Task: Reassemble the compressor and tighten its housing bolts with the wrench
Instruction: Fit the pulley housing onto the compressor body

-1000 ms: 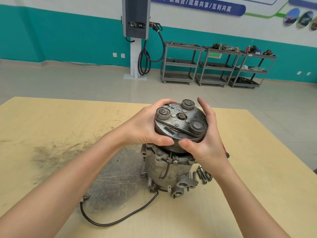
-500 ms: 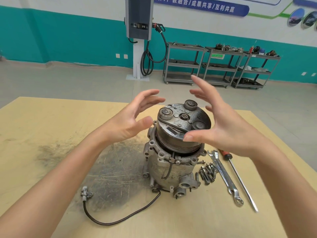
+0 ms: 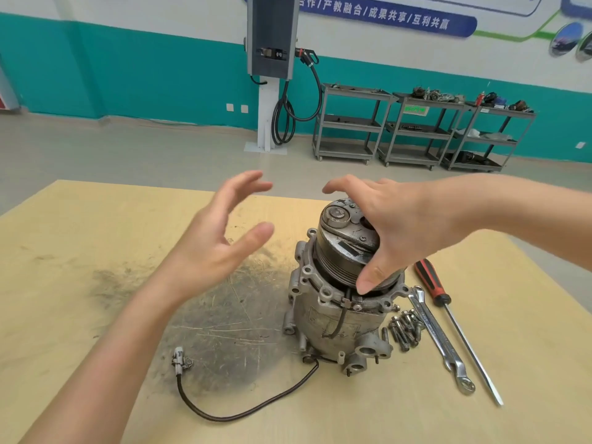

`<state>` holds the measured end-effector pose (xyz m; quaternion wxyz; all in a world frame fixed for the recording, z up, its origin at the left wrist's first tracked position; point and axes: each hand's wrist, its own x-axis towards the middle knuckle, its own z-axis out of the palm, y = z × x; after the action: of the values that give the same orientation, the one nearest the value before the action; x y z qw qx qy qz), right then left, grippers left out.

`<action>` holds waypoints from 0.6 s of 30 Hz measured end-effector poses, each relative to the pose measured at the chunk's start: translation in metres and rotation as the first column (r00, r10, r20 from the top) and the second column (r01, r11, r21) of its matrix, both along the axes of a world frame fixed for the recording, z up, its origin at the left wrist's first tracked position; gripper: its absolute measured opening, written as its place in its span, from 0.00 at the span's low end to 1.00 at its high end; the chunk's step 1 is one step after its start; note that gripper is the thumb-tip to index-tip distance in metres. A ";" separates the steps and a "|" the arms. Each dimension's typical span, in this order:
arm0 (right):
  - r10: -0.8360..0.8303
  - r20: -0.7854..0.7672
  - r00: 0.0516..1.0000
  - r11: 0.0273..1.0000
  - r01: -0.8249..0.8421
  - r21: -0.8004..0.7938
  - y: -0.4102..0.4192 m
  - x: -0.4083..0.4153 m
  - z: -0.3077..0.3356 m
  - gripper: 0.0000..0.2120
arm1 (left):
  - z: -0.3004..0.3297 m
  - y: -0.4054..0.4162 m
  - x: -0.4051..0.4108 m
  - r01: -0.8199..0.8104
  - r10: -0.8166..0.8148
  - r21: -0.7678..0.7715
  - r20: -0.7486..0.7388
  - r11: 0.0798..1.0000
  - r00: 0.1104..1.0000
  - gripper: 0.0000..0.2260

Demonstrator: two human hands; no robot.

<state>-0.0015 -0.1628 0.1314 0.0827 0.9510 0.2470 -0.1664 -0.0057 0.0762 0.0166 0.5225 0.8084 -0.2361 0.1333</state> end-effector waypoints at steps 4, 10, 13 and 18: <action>0.038 0.001 0.999 0.994 -0.038 -0.103 0.008 0.006 0.000 0.56 | -0.008 -0.017 0.001 -0.015 0.014 0.108 0.009 0.994 1.000 0.29; 0.096 0.054 0.994 0.991 -0.090 -0.102 0.006 0.006 -0.005 0.48 | -0.013 -0.026 -0.002 0.005 -0.007 0.152 0.014 0.988 1.000 0.24; 0.130 0.081 0.988 0.989 -0.124 -0.080 0.004 0.004 -0.004 0.47 | -0.014 -0.027 -0.003 0.000 -0.002 0.155 0.019 0.988 1.000 0.23; 0.192 0.091 0.977 0.981 -0.190 -0.033 -0.001 0.007 -0.004 0.45 | -0.011 -0.029 -0.007 -0.008 0.005 0.156 0.019 0.988 1.000 0.21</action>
<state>0.0057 -0.1635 0.1278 0.1212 0.9286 0.3309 -0.1160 -0.0131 0.0473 0.0056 0.4549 0.8463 -0.2480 0.1236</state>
